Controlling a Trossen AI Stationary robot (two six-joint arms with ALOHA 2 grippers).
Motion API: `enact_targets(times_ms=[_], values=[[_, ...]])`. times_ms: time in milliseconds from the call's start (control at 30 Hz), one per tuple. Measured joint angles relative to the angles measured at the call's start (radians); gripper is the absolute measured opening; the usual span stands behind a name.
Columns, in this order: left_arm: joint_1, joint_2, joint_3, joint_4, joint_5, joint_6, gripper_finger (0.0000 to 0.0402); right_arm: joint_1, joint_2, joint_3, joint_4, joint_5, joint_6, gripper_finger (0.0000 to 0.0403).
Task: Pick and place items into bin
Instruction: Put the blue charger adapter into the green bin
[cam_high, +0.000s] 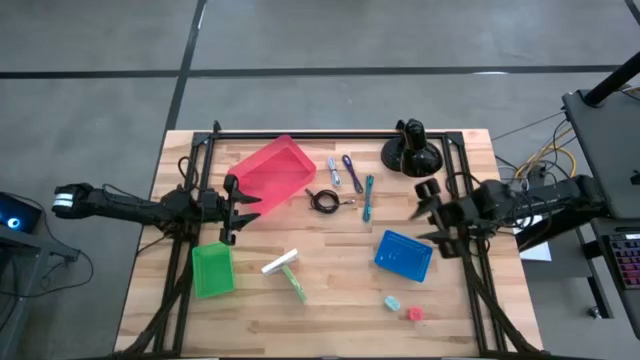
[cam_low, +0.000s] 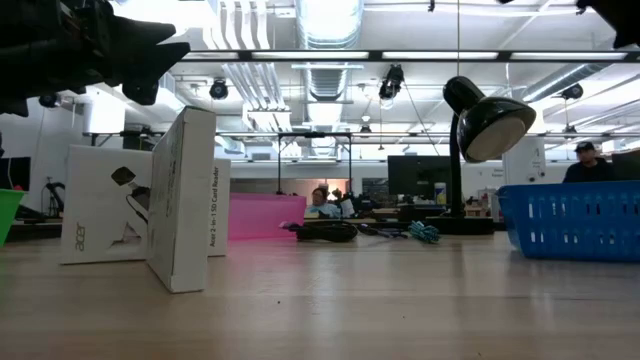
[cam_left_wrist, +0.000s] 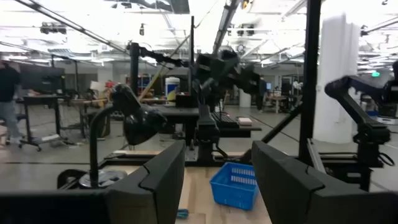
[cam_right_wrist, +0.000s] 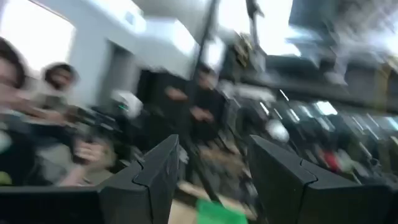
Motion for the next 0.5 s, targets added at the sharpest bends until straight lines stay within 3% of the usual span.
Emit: enact_targets(times_ms=[133, 500], values=[[-0.001, -0.002, 0.000, -0.004, 0.010, -0.001, 0.0171, 0.020, 0.106, 0.133, -0.206, 0.275, -0.061, 0.0176], [-0.001, -0.002, 0.000, -0.007, 0.008, -0.001, 0.0171, 0.022, 0.318, 0.495, -0.735, 0.284, 0.093, 0.0178]])
